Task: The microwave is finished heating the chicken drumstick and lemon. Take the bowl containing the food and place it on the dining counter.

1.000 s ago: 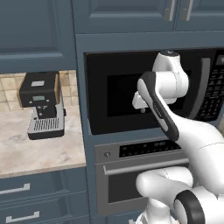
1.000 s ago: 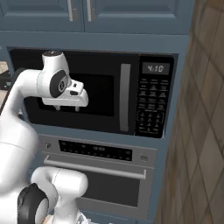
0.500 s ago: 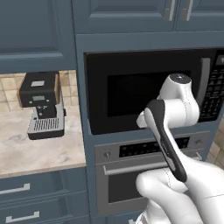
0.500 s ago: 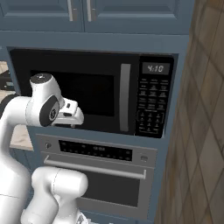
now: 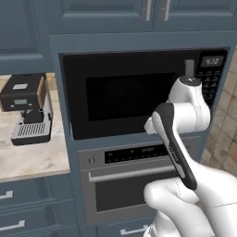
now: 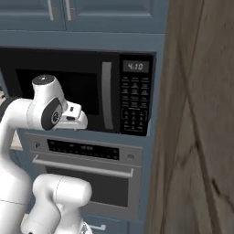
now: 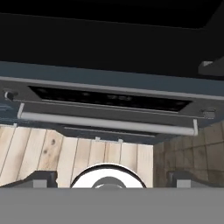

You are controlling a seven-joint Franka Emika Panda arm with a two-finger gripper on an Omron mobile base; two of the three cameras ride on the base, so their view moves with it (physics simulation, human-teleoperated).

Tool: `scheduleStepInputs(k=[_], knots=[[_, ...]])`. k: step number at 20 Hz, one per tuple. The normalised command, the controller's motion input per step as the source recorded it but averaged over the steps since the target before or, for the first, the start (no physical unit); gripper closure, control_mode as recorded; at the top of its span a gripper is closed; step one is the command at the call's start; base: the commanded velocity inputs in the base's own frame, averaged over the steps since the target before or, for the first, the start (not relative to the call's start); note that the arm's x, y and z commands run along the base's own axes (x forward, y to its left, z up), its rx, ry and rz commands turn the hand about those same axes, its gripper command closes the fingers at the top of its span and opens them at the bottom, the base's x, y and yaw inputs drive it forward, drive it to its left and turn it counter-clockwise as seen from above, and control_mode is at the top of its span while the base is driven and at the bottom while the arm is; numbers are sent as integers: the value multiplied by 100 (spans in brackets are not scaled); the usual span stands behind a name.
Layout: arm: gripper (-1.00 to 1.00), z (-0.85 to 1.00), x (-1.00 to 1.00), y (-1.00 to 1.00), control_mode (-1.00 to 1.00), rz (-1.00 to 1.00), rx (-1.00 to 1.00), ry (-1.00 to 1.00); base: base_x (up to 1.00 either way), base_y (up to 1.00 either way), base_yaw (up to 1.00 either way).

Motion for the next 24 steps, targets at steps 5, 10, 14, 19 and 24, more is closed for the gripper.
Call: scheduleStepInputs(k=[5, 10, 14, 19, 24], knots=[[-100, 0, 0, 0, 100, 0, 0, 0, -46, -30, 0], [-100, 0, 0, 0, 100, 0, 0, 0, -32, -33, -1], [-100, 0, 0, 0, 100, 0, 0, 0, -8, -36, -4], [-100, 0, 0, -17, -100, -1, 0, 0, 0, 0, 0], [-100, 0, 0, -3, -100, 0, 0, -8, 0, 0, 0]])
